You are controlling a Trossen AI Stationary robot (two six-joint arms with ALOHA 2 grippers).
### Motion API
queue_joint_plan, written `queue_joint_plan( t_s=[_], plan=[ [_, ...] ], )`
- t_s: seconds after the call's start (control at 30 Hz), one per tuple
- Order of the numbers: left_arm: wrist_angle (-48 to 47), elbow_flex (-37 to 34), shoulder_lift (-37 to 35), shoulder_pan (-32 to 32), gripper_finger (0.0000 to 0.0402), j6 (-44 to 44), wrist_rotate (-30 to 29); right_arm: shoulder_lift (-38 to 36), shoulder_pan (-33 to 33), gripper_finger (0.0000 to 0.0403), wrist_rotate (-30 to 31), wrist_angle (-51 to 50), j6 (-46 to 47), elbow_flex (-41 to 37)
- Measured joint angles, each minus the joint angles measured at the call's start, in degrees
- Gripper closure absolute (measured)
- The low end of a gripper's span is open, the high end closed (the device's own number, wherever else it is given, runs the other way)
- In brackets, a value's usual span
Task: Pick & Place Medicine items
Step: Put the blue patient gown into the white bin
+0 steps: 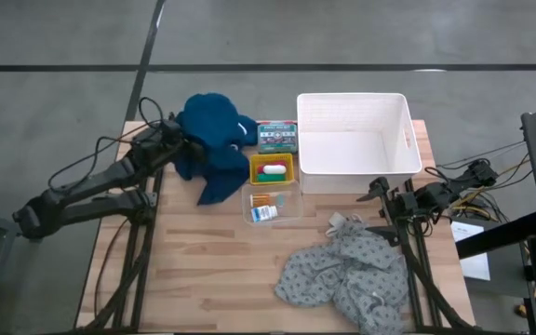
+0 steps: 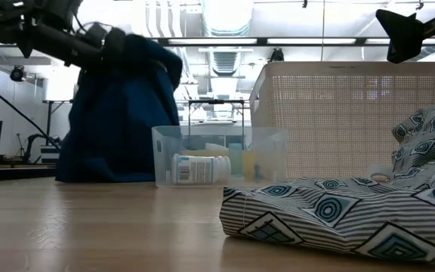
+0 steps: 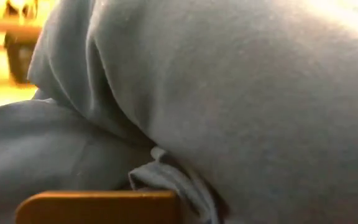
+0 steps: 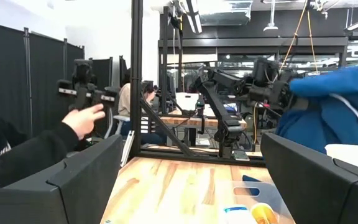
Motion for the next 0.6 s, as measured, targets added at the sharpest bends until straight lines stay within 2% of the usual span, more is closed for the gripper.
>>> queue_joint_plan(
  t_s=[0.27,0.6],
  plan=[
    [10.61,0.03,-0.13,-2.44,0.0361,10.37,0.38,0.02,0.02,0.0023,0.0,0.01,0.0,0.0],
    [16.25,1.27,-0.13,-2.83,0.0361,20.32,4.14,0.02,0.0,0.0023,0.0,0.0,0.0,0.0]
  ],
)
